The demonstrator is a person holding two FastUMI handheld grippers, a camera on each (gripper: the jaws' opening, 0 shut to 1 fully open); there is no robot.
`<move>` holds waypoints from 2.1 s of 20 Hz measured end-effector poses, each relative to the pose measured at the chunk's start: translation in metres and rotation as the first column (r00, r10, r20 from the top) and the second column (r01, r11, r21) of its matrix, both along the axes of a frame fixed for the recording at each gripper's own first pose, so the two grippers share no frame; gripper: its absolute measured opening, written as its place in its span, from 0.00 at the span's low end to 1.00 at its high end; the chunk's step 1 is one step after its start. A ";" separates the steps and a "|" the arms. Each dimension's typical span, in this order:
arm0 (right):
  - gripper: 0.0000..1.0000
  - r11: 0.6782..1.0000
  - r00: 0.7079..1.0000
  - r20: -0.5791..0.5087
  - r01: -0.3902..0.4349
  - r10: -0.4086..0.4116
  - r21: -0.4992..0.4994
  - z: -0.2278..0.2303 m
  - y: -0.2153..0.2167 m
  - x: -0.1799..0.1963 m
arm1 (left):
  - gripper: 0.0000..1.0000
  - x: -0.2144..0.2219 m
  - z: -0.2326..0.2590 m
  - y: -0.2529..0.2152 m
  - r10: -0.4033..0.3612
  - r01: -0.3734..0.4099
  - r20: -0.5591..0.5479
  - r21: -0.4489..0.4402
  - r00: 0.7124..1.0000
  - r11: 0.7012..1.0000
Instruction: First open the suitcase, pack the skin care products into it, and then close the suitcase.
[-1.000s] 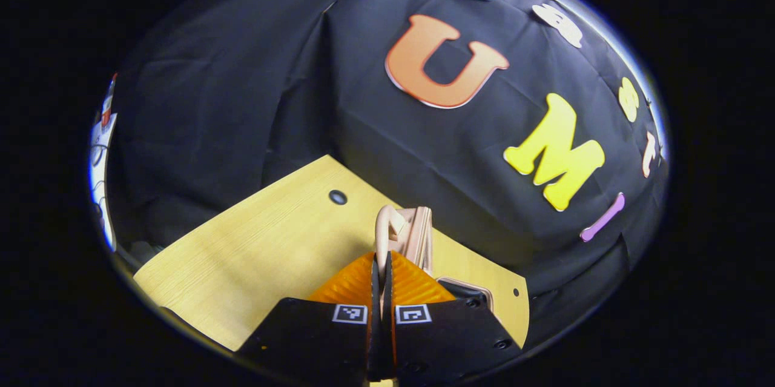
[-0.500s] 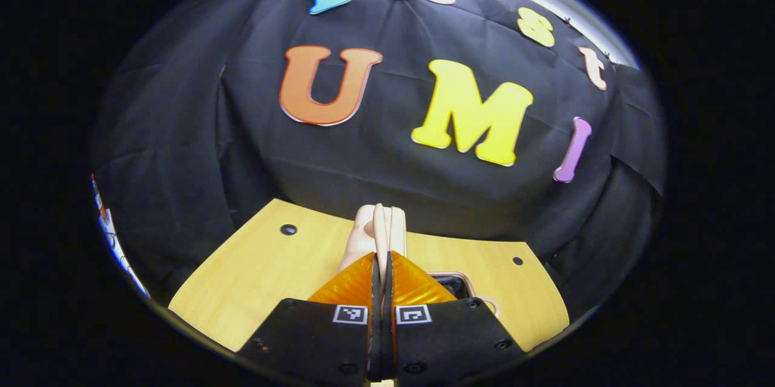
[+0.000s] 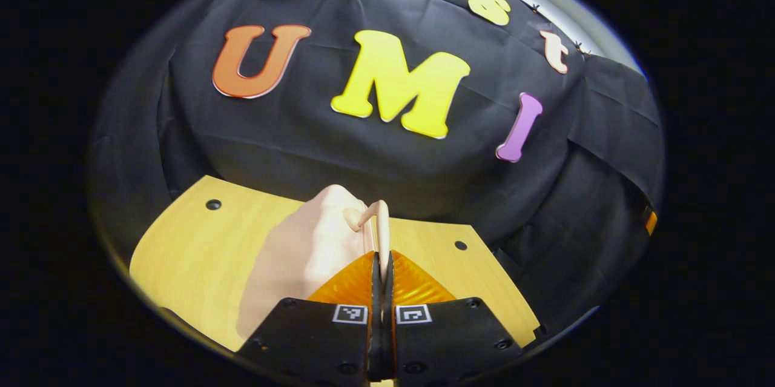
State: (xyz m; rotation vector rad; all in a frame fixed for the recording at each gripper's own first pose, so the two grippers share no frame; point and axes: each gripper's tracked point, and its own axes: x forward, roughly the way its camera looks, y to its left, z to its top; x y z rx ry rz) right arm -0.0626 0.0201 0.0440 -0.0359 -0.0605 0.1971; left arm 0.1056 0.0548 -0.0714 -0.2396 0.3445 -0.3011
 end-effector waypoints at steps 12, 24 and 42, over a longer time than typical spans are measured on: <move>0.80 0.998 0.995 -0.087 0.056 -0.054 0.012 -0.030 -0.032 0.016 | 0.03 0.010 -0.101 -0.112 -0.125 0.140 -0.206 0.058 0.970 0.988; 0.80 0.992 0.977 -0.179 0.125 -0.119 0.021 -0.059 -0.049 0.026 | 0.07 0.007 -0.168 -0.145 -0.090 0.153 -0.379 0.141 0.921 0.978; 0.80 0.987 0.979 -0.127 0.162 -0.161 -0.003 -0.026 0.036 0.044 | 0.98 -0.030 0.072 -0.003 0.212 -0.259 0.198 0.254 0.957 0.932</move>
